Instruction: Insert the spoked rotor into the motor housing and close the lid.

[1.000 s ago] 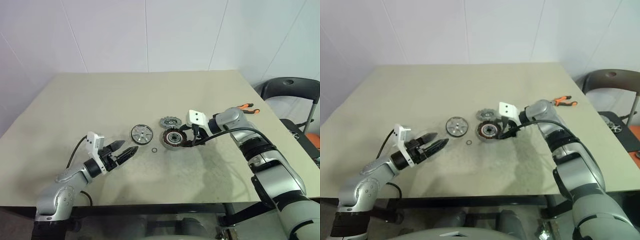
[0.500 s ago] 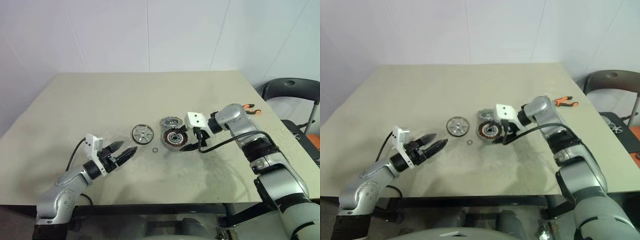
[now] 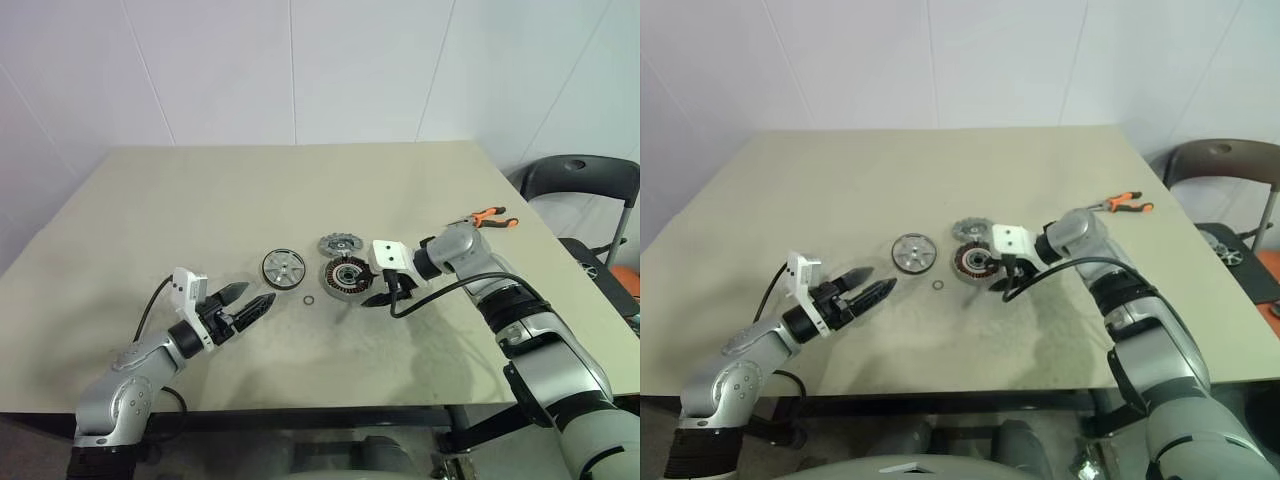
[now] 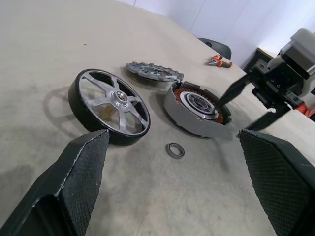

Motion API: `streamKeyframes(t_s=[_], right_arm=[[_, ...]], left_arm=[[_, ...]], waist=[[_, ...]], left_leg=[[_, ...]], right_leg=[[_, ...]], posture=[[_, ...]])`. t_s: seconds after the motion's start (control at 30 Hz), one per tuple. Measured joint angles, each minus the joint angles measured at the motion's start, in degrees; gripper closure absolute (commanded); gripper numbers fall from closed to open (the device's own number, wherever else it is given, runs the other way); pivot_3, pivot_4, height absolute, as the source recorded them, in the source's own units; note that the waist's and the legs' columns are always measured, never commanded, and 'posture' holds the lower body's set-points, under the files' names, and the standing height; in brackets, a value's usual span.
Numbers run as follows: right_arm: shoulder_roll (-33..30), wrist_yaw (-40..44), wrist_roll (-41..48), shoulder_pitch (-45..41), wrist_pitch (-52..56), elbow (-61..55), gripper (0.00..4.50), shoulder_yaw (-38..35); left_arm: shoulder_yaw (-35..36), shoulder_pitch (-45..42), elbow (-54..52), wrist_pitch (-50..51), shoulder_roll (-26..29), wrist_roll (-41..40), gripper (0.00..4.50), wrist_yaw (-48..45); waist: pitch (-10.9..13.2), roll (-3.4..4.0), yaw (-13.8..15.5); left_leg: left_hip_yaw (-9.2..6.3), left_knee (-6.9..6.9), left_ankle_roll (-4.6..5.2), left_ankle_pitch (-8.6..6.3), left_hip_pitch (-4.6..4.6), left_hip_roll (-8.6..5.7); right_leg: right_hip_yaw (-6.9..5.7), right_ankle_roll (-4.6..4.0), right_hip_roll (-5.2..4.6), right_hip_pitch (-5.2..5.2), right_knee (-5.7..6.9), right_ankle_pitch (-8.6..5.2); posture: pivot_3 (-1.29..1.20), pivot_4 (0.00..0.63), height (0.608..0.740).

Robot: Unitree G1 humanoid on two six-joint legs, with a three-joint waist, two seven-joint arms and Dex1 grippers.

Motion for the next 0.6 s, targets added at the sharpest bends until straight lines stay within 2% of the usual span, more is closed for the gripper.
streamKeyframes(t_s=[0.13, 0.27, 0.37, 0.6], right_arm=[[0.0, 0.0, 0.0, 0.1, -0.2, -0.1, 4.06, 0.0], [0.3, -0.3, -0.4, 0.1, -0.7, -0.3, 4.06, 0.1], [0.4, -0.3, -0.5, 0.1, -0.6, -0.4, 4.48, 0.2], [0.0, -0.6, -2.2, 0.3, -1.9, -1.6, 4.48, 1.0]], left_arm=[[0.0, 0.1, 1.0, -1.3, -0.3, 0.6, 0.03, -0.7], [0.0, 0.5, 2.1, -2.1, -0.5, 1.2, 0.03, -1.4], [0.0, 0.5, 2.8, -2.3, -0.5, 1.4, 0.03, -1.9], [-0.1, 0.4, 3.3, -3.3, -1.1, 2.2, 0.03, -2.3]], waist=[[0.0, 0.00, 0.0], [0.0, 0.00, 0.1], [0.0, 0.00, 0.1], [0.0, 0.01, 0.2]], left_leg=[[0.00, 0.00, 0.00, 0.00, 0.01, 0.00], [0.00, 0.00, 0.00, 0.00, 0.03, 0.00], [0.00, 0.03, 0.00, 0.00, 0.03, 0.00], [0.00, 0.02, 0.00, 0.00, 0.02, 0.00]], right_leg=[[0.00, 0.00, 0.00, 0.00, 0.00, 0.00], [0.00, 0.00, 0.00, 0.03, 0.00, 0.00], [0.00, 0.00, 0.00, 0.04, 0.00, 0.00], [0.00, 0.00, 0.00, 0.02, 0.01, 0.00]], posture=[[0.00, 0.000, 0.740], [0.00, 0.000, 0.740], [0.00, 0.000, 0.740], [0.00, 0.000, 0.740]])
